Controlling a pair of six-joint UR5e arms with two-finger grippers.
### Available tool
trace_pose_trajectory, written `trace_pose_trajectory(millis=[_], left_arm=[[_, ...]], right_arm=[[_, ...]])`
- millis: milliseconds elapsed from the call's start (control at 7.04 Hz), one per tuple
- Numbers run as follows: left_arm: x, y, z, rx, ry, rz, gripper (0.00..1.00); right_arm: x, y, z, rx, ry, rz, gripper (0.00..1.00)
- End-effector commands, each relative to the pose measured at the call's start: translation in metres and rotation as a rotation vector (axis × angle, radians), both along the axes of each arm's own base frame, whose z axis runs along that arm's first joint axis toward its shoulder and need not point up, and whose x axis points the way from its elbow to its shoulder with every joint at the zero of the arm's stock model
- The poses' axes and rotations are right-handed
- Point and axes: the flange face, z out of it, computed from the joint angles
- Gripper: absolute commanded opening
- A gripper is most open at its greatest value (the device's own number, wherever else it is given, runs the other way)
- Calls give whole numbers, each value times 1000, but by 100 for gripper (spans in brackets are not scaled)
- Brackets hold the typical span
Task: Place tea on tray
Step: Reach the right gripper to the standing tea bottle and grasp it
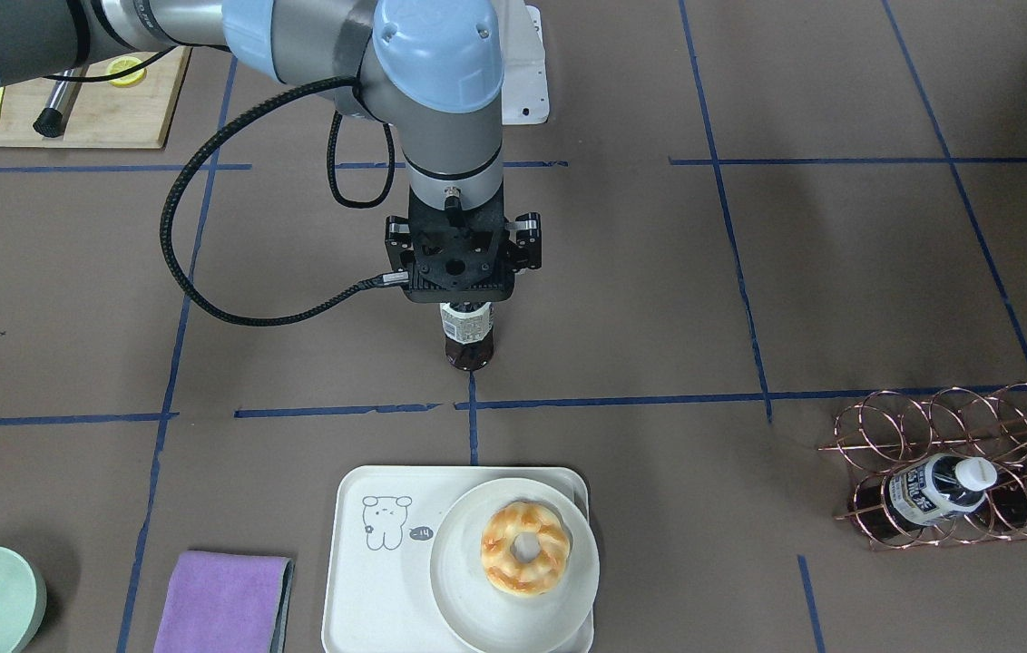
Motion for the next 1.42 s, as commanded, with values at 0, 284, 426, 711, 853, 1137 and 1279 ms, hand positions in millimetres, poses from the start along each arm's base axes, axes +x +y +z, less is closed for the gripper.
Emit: trace_pose_trajectory(millis=[0,284,426,711,853,1137,1279], left_arm=[[0,0,2,-3,0,0,100],[0,0,2,-5,0,0,100],[1,0,2,-5,0,1,100],[1,0,2,-5,0,1,100],[1,0,2,-5,0,1,100],[1,0,2,-3,0,1,100],[1,0,2,-5,0,1,100]], right_arm=[[-6,5,5,23,37,-29,86],[-15,12,6,35,48,-35,79],[-22,18,7,47,59,-39,75],[-23,19,8,48,62,-39,59],[-22,19,3,55,58,-36,55],[-20,16,2,76,67,-22,55],[-19,15,2,82,67,-19,55]])
